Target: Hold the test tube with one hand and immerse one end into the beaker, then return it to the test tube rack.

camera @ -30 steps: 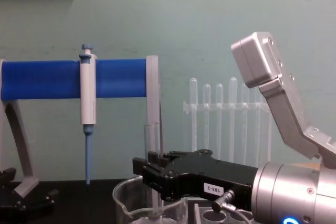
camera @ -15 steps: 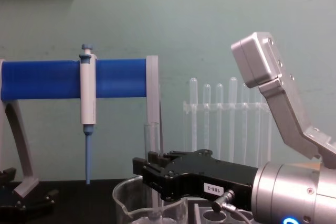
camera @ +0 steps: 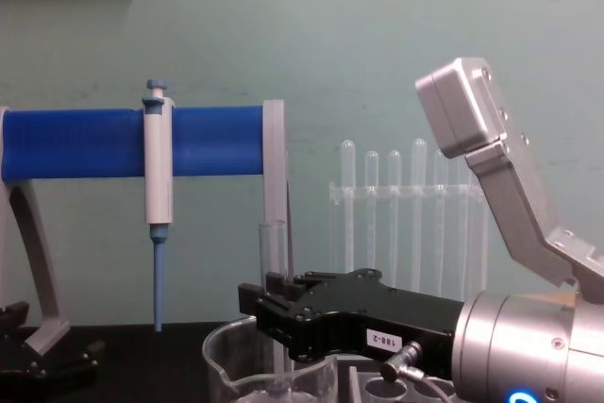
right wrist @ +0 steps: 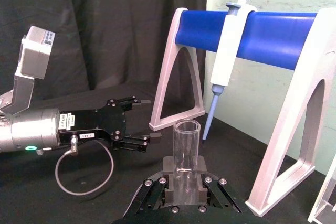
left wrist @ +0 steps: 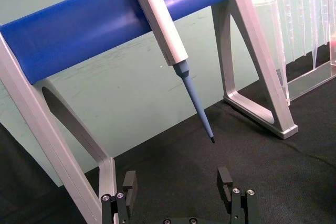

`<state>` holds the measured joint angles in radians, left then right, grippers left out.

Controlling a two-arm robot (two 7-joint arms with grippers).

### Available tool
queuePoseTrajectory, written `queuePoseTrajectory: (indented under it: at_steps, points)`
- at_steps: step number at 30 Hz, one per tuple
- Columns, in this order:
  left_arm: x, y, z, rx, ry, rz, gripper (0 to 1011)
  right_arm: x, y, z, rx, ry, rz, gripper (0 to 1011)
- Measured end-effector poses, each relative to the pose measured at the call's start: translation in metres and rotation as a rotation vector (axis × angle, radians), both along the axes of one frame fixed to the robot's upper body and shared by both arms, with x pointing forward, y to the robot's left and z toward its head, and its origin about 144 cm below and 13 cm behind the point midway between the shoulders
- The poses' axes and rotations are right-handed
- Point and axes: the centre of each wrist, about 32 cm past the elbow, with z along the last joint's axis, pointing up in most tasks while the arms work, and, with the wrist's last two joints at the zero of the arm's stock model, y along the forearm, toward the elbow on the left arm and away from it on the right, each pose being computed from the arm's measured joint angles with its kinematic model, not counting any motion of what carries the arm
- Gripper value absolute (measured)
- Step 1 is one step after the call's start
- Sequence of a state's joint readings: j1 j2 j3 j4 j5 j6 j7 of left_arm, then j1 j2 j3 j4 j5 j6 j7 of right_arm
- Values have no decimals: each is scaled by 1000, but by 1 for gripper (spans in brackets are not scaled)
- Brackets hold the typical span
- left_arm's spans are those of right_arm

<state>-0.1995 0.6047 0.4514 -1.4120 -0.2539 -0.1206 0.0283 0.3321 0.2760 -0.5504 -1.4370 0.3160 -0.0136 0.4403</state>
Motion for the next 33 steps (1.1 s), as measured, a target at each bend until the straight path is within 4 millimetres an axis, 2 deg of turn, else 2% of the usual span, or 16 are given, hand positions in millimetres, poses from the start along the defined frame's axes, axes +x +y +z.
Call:
queuePoseTrajectory:
  at_steps: [33]
  points:
    - [0, 0, 0, 0, 0, 0, 1000, 0, 0, 0, 0, 0, 0, 225]
